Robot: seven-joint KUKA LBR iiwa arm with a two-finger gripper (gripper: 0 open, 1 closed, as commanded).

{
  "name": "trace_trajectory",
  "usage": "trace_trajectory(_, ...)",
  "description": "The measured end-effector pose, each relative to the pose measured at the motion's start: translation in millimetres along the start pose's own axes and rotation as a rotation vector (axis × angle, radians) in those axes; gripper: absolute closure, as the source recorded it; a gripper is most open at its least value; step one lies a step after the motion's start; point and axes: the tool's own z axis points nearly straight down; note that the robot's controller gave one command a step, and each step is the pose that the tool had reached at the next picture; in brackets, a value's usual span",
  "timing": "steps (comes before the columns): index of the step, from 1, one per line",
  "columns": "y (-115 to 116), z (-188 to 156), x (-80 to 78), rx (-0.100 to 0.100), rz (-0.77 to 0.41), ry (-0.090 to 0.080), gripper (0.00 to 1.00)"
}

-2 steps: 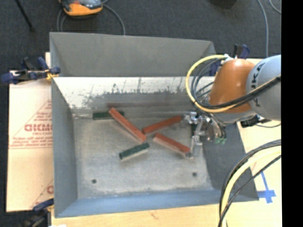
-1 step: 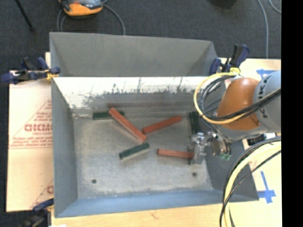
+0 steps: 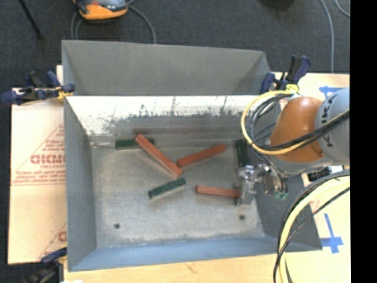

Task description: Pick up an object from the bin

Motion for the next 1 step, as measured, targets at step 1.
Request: trace_trajectory(1,3.5,-129.4,-10.0,-0.001,0.015,-0.001,1.0)
